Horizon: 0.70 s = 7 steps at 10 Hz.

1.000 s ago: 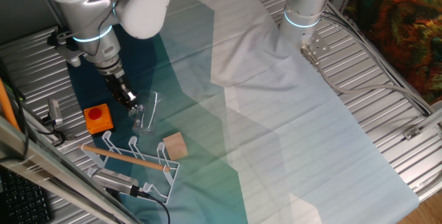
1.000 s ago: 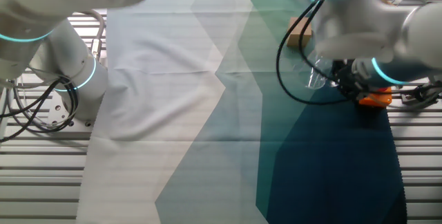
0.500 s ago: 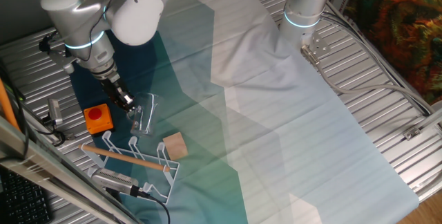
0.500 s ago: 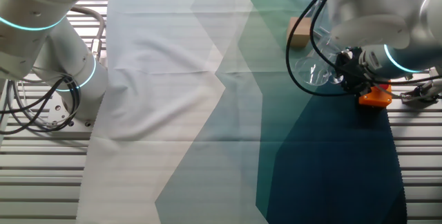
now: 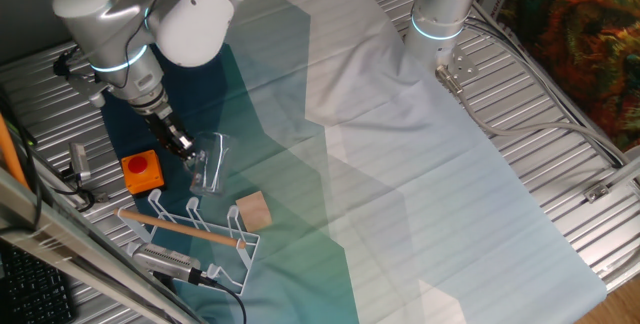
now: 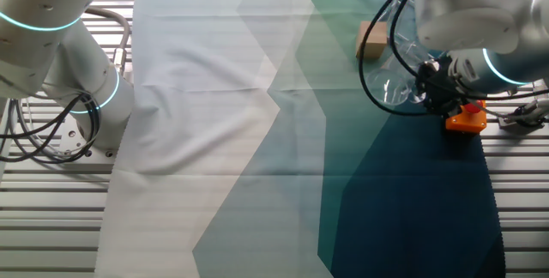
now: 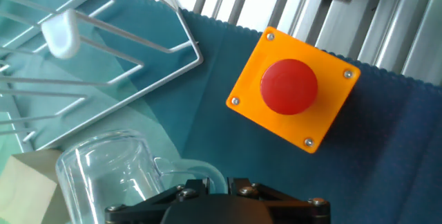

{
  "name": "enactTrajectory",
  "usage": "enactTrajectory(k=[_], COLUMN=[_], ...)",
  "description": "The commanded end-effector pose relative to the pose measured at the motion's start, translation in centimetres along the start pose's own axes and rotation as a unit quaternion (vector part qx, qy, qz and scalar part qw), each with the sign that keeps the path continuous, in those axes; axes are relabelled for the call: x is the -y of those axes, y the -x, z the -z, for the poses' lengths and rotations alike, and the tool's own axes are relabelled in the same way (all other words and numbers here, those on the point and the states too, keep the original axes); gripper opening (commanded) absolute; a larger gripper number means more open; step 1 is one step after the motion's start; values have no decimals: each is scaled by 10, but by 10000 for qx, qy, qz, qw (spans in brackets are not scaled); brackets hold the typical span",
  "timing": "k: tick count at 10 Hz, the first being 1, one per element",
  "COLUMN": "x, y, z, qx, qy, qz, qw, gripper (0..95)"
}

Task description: Put the cup on the cup rack

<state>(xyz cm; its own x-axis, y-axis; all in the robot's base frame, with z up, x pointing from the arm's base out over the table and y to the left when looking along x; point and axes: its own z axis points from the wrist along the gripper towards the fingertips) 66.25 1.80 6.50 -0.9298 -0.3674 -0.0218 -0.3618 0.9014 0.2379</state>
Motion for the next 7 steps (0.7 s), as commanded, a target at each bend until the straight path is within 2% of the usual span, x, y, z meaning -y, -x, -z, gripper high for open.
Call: enactTrajectory(k=[1, 3, 4, 7], x=[-1, -4, -6, -22], y=[-3, -9, -12, -21], z=[5, 11, 15, 25], qx=[-49, -130, -186, -205], qy=[2, -63, -176, -234], qz=[16, 14, 32, -78], qw=[10000, 9999, 9997, 9995], gripper=[0, 0, 0, 0])
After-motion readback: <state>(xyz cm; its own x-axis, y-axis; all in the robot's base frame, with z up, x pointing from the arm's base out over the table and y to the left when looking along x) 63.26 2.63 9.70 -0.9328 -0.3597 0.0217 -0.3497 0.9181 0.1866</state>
